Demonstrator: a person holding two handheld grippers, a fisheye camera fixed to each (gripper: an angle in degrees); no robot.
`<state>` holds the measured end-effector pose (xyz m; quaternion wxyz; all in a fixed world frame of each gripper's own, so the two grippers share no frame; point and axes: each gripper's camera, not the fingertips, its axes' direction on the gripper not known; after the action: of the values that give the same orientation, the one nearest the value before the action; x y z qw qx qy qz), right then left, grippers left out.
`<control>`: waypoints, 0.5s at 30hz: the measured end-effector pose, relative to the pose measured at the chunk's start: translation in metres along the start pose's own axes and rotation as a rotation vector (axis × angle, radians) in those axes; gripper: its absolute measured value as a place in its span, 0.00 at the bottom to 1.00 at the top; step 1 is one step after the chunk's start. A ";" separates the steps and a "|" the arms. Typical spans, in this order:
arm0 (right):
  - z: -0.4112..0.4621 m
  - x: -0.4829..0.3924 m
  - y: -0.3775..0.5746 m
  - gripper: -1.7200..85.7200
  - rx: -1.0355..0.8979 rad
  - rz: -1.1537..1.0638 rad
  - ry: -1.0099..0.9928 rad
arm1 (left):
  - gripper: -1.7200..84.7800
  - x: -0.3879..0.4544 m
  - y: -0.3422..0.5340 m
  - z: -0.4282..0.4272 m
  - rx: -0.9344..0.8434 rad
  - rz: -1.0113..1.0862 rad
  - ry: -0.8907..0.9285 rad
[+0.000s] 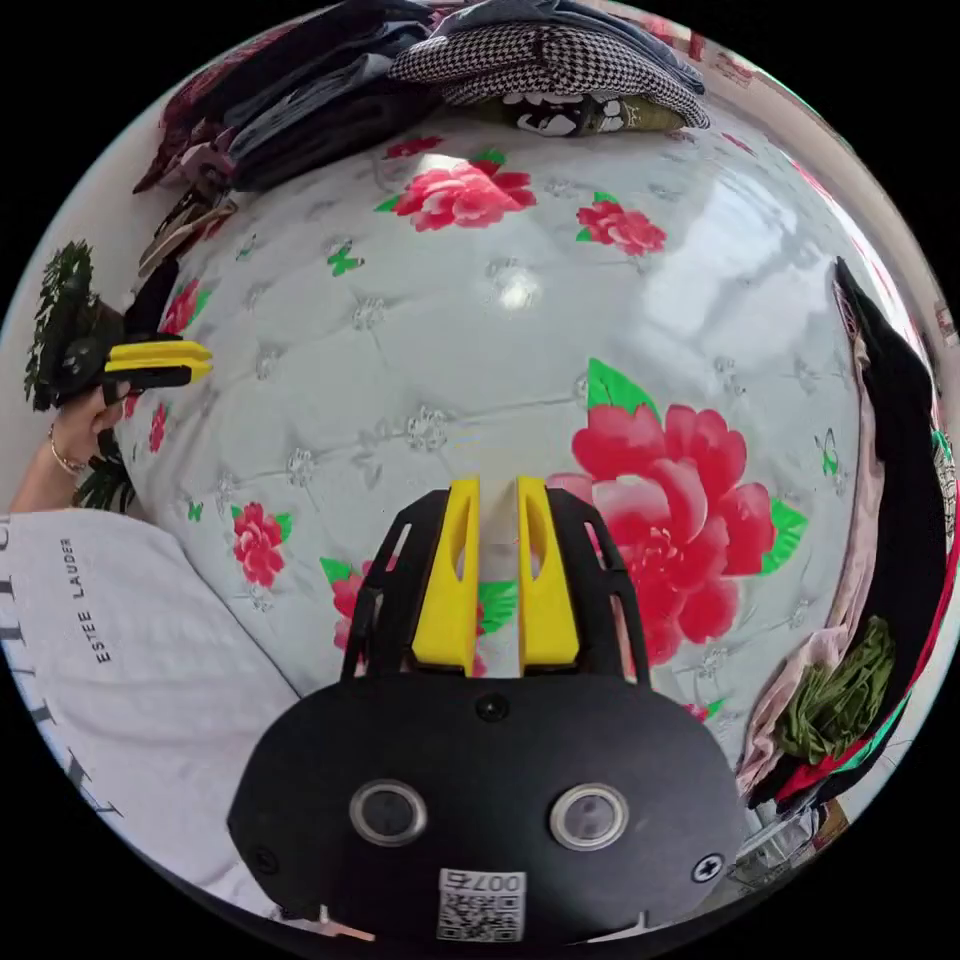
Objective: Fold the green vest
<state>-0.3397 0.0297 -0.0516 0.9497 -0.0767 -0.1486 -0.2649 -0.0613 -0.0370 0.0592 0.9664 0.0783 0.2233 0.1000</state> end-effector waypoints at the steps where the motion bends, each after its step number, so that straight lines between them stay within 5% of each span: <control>1: -0.001 -0.016 0.020 0.05 -0.024 -0.026 0.054 | 0.09 0.012 0.007 -0.007 -0.029 0.010 -0.007; 8: 0.009 -0.026 0.056 0.05 0.114 0.081 -0.018 | 0.08 0.089 -0.027 -0.016 -0.134 0.124 -0.068; 11: 0.002 0.012 0.061 0.05 0.147 0.285 -0.132 | 0.08 0.110 -0.040 -0.020 -0.175 0.169 -0.147; 15: -0.039 0.107 0.121 0.05 0.365 0.596 0.026 | 0.08 0.112 -0.046 -0.034 -0.171 0.172 -0.164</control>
<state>-0.1791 0.0719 -0.0618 0.9851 0.0577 -0.1526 0.0539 0.0296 -0.0523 -0.0261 0.9725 0.0224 0.1267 0.1942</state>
